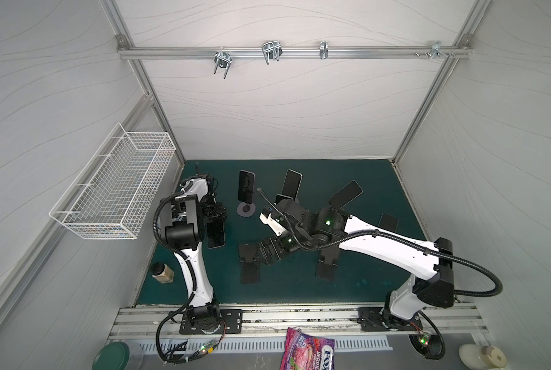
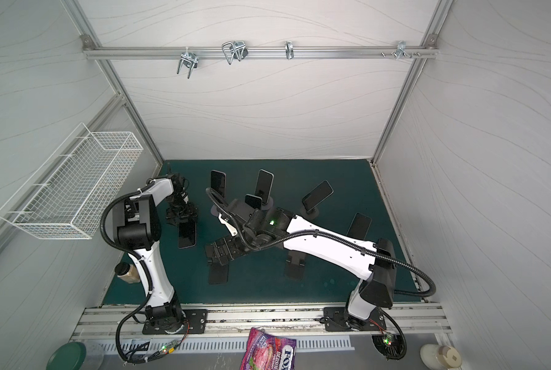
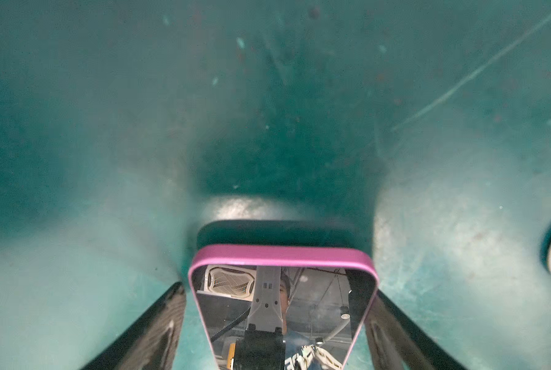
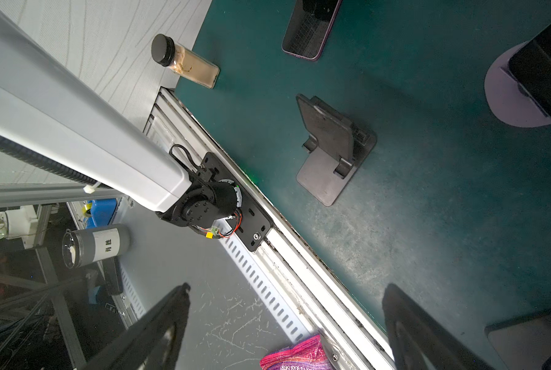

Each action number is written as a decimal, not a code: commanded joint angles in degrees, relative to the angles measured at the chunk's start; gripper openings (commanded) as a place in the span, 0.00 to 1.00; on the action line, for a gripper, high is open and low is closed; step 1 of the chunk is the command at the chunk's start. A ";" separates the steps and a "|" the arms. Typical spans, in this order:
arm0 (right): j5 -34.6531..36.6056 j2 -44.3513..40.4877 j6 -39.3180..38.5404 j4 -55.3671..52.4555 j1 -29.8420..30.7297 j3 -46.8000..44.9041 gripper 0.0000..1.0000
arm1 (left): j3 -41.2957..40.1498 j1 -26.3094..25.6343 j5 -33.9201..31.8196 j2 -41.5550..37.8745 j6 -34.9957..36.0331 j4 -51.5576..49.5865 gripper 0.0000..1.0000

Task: Remove the phone from the phone stand
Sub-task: Place the phone at the middle-left of the table.

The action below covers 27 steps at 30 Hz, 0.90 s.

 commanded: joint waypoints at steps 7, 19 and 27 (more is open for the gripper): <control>0.57 -2.38 -0.71 -0.40 0.67 0.09 0.96 | 0.04 -0.47 0.05 -2.03 -0.49 0.82 0.88; 1.05 -3.21 -0.85 -0.32 0.51 -0.42 0.96 | -0.78 -0.56 -1.40 -5.21 -1.46 1.89 0.98; 1.67 -3.39 -0.87 -0.36 0.53 -0.19 0.96 | -1.13 -0.82 -3.59 -6.99 -1.78 2.20 0.97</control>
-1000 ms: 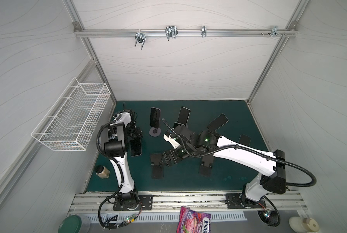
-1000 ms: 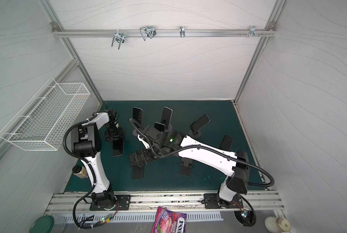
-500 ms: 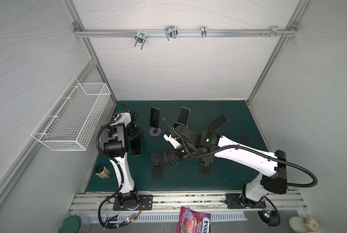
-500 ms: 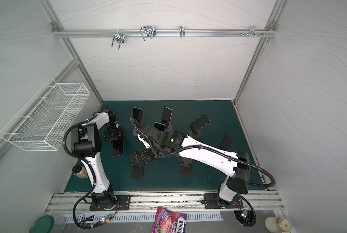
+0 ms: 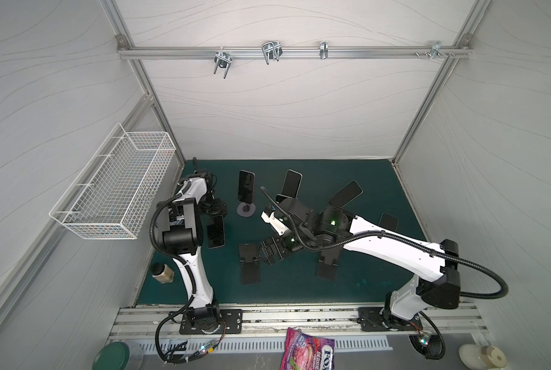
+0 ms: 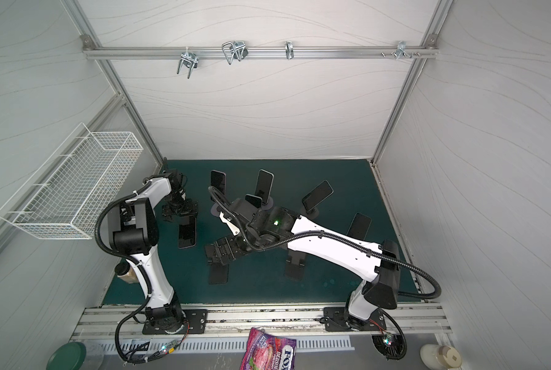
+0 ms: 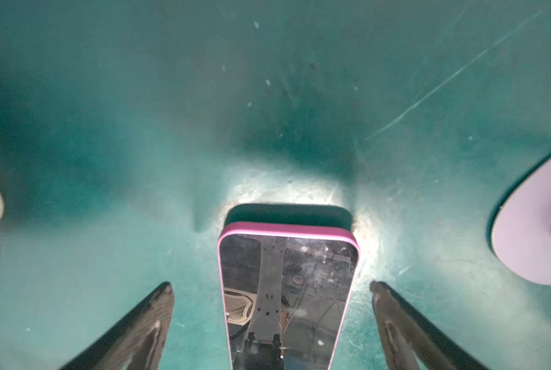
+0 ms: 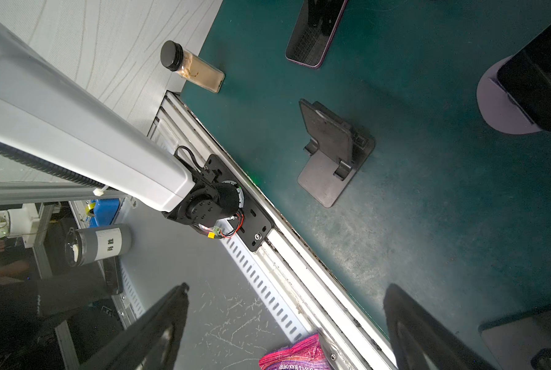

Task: Remove the phone from the phone stand
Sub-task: Place the phone at the middle-left of the table.

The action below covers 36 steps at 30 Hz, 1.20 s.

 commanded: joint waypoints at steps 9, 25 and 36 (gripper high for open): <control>1.74 -1.85 -0.48 -0.24 0.50 1.12 0.95 | -0.42 -0.74 -0.83 -4.79 -0.15 1.19 0.94; 13.31 -7.53 -2.58 -2.82 -0.97 2.87 0.89 | -2.59 -0.78 0.94 -10.57 -0.84 3.59 0.91; 17.86 -9.93 -4.24 -7.76 -6.39 5.84 0.86 | -4.42 -0.75 0.77 -14.79 -1.65 5.91 0.90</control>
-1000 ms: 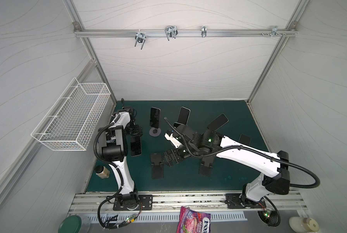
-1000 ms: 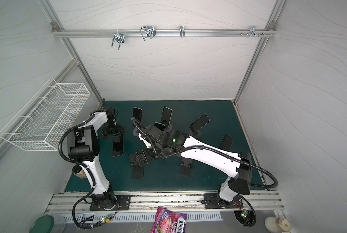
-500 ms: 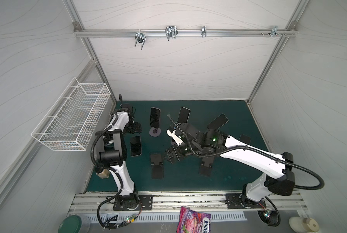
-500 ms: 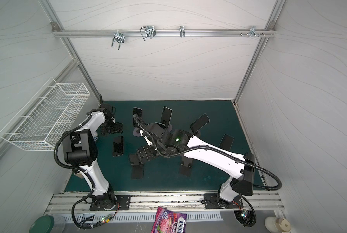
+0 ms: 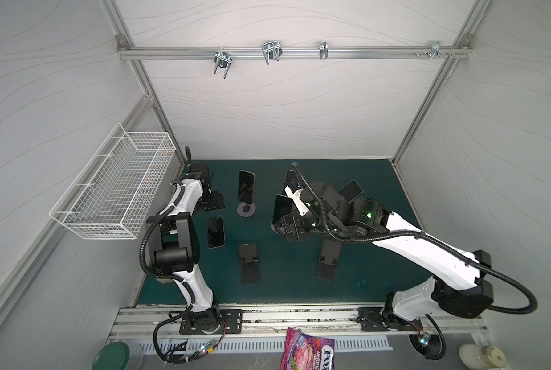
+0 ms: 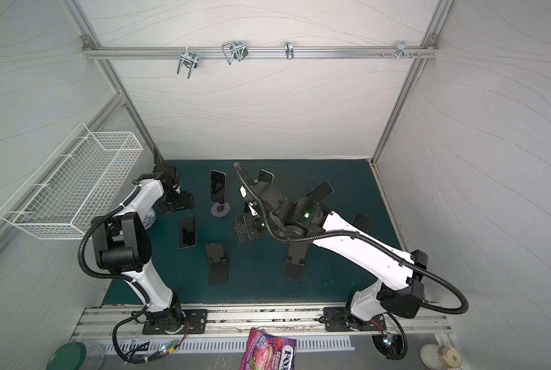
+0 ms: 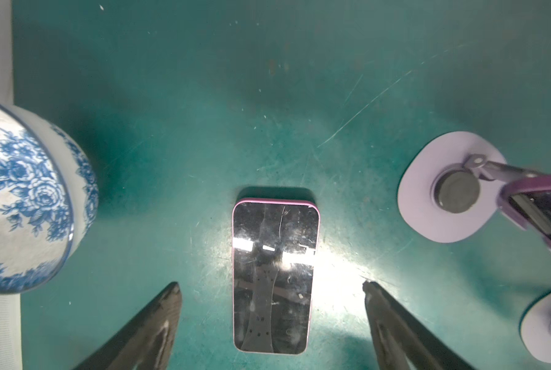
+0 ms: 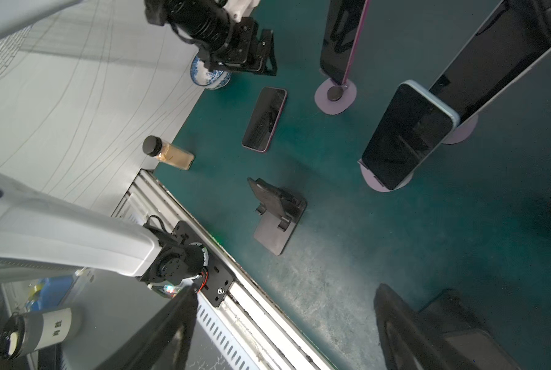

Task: Remove the phone from the phone stand
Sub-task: Place the phone at the middle-left of the table.

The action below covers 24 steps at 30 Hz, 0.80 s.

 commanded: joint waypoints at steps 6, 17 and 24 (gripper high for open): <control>4.30 -4.46 -1.06 -7.03 -4.16 2.35 0.85 | -0.14 0.03 -0.20 -3.83 -0.87 2.35 0.90; -4.93 -12.28 1.53 -7.93 -16.13 -5.40 0.85 | -1.83 0.17 0.43 -5.66 -0.94 4.05 0.90; -6.83 -14.09 1.30 -7.39 -17.82 -7.14 0.87 | -2.77 0.17 0.11 -7.38 -1.43 5.67 0.89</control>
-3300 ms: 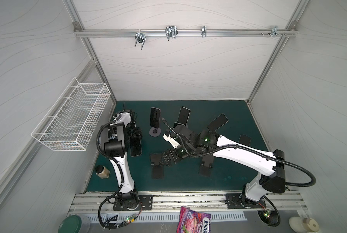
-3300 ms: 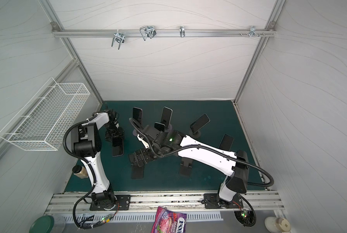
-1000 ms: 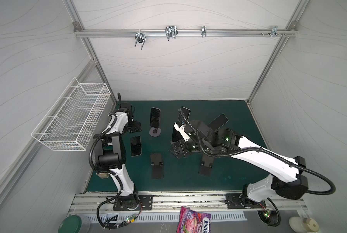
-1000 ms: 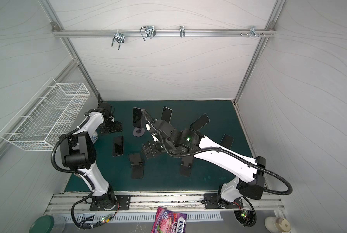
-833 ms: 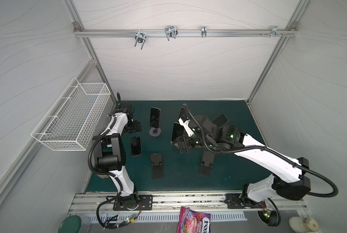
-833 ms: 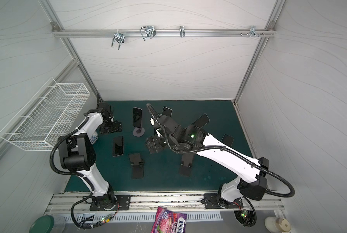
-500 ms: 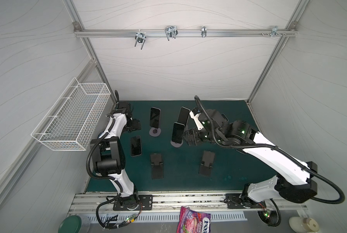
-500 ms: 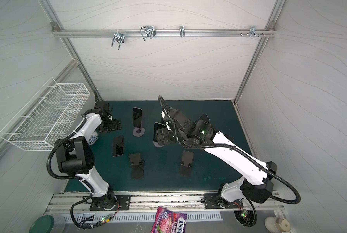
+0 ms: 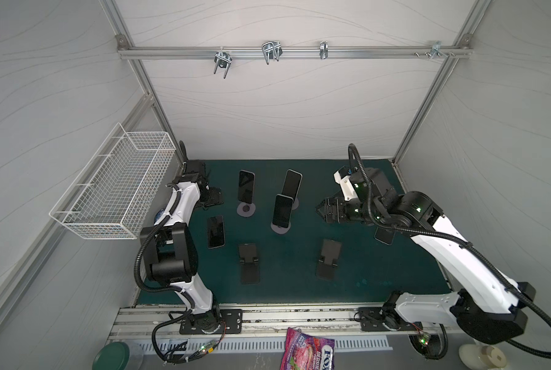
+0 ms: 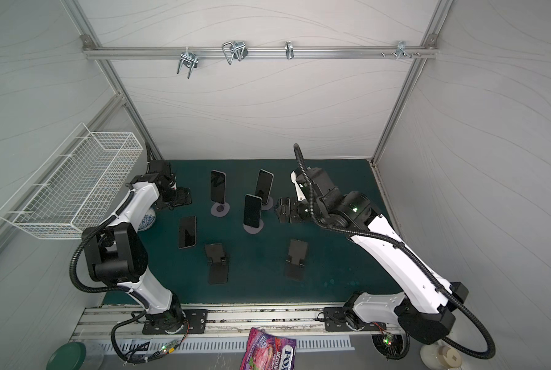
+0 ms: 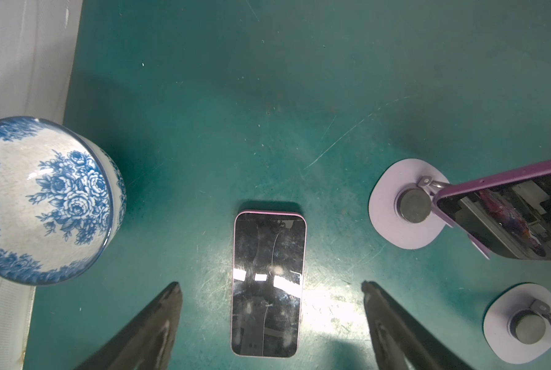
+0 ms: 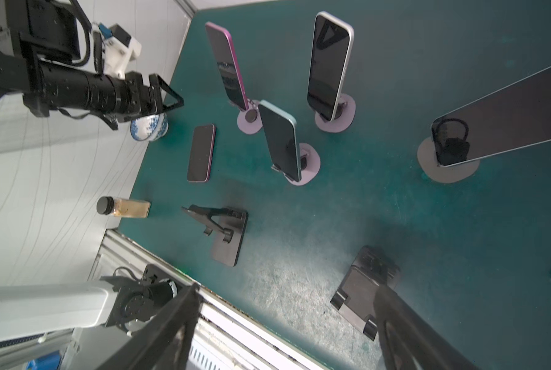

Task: Remove the phone from the phone stand
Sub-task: Place the phone at the middle-left of the table.

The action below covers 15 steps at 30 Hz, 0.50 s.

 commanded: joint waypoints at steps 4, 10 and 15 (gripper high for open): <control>-3.29 -2.44 0.59 0.37 -0.53 -1.30 0.87 | -0.59 0.12 -0.66 -2.35 -0.79 1.95 0.89; -4.40 -4.24 -0.19 1.61 -1.06 -4.09 0.87 | -0.89 0.08 -1.10 -3.40 -0.85 2.50 0.89; -4.73 -5.23 -1.28 0.62 -2.46 -3.67 0.86 | -1.99 0.03 0.01 -5.40 -0.77 3.95 0.89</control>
